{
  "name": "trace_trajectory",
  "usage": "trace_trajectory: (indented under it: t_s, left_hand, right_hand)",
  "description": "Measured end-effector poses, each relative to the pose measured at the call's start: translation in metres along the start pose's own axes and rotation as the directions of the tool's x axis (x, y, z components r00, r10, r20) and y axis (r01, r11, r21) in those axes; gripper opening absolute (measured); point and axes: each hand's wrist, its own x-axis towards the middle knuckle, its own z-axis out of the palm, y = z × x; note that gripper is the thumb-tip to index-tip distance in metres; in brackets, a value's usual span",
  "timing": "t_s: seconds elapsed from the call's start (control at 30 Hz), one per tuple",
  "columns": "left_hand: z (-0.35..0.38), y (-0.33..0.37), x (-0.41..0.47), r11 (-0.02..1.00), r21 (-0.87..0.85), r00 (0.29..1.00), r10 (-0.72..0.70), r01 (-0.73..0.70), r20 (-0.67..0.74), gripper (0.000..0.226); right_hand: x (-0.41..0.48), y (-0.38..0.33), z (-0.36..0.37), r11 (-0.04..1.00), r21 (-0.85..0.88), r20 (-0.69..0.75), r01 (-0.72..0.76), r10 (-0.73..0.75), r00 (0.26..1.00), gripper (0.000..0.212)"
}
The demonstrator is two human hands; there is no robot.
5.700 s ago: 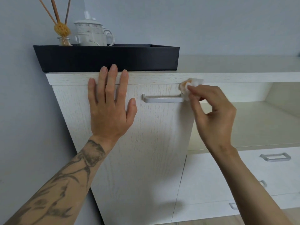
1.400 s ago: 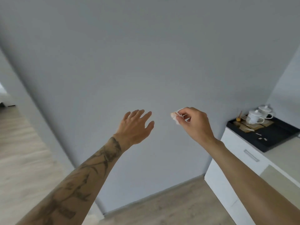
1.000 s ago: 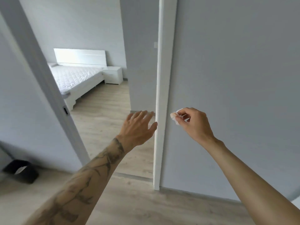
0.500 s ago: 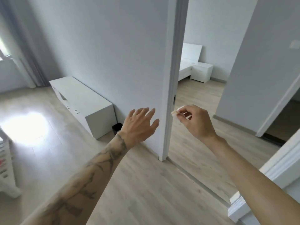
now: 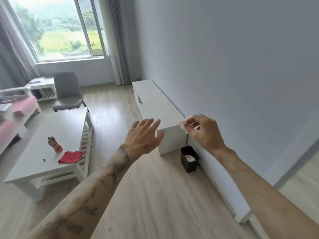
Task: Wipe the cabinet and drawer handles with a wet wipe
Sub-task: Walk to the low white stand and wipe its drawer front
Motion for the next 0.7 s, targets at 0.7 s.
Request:
trace_trajectory:
  t_s: [0.7]
  left_hand:
    - [0.042, -0.434, 0.428, 0.998, 0.057, 0.999, -0.002, 0.0, 0.036, 0.061]
  right_hand:
    - [0.474, 0.031, 0.377, 0.999, -0.015, 0.061, -0.037, 0.038, 0.997, 0.016]
